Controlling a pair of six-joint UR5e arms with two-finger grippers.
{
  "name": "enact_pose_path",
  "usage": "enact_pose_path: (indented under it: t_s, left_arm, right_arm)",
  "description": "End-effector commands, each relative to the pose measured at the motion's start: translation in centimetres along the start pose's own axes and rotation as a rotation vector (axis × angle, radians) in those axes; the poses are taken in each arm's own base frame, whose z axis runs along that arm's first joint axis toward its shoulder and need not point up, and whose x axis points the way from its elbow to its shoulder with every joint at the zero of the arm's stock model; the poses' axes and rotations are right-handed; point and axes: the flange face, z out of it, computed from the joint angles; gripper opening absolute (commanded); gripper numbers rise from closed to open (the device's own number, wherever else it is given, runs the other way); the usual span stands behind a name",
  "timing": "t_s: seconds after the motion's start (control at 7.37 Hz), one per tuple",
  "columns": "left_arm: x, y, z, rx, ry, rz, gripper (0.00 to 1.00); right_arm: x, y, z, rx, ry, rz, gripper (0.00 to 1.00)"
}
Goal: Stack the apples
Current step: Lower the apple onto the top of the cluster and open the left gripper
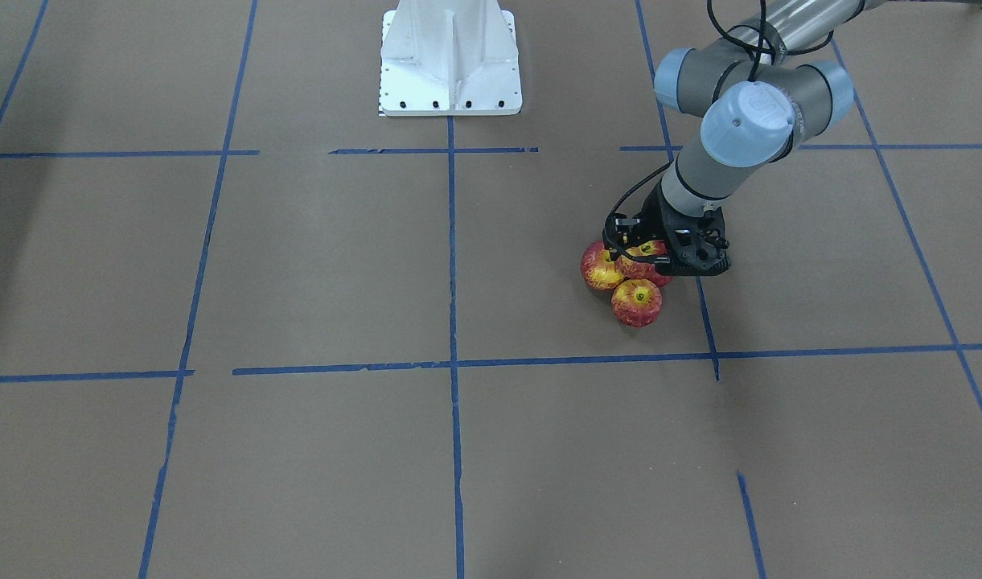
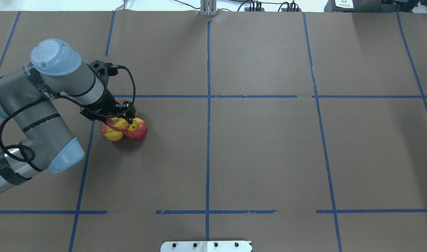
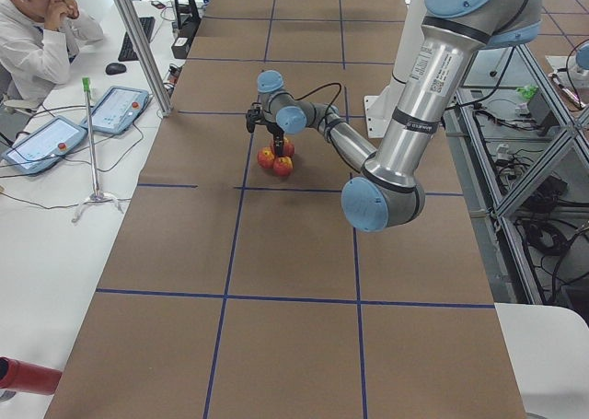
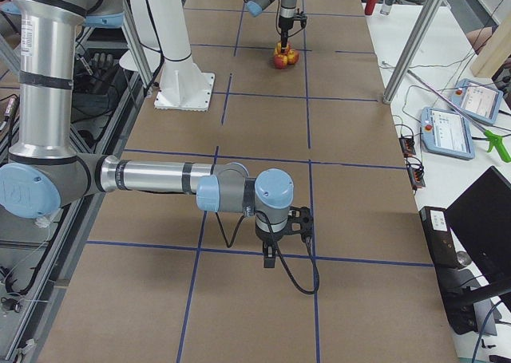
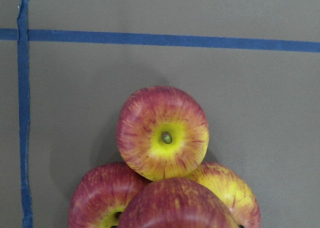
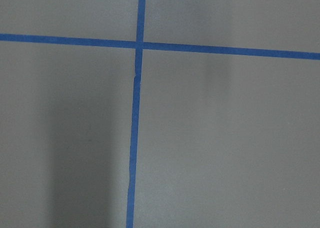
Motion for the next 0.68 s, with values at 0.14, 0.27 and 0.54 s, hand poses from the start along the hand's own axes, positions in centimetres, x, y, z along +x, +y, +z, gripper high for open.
enact_pose_path:
  t_s: [0.14, 0.27, 0.54]
  left_arm:
    - [-0.21, -0.20, 0.46, 0.001, -0.009, -0.004, 0.01]
    - [-0.21, -0.20, 0.46, 0.001, -0.009, -0.003, 0.46]
    - [-0.23, -0.42, 0.20, 0.035, -0.023, -0.001, 1.00]
  right_arm:
    - [0.00, 0.00, 0.00, 0.000, 0.000, 0.000, 1.00]
    - [0.00, 0.00, 0.00, 0.000, 0.000, 0.000, 1.00]
    - [0.00, 0.00, 0.00, 0.000, 0.000, 0.000, 1.00]
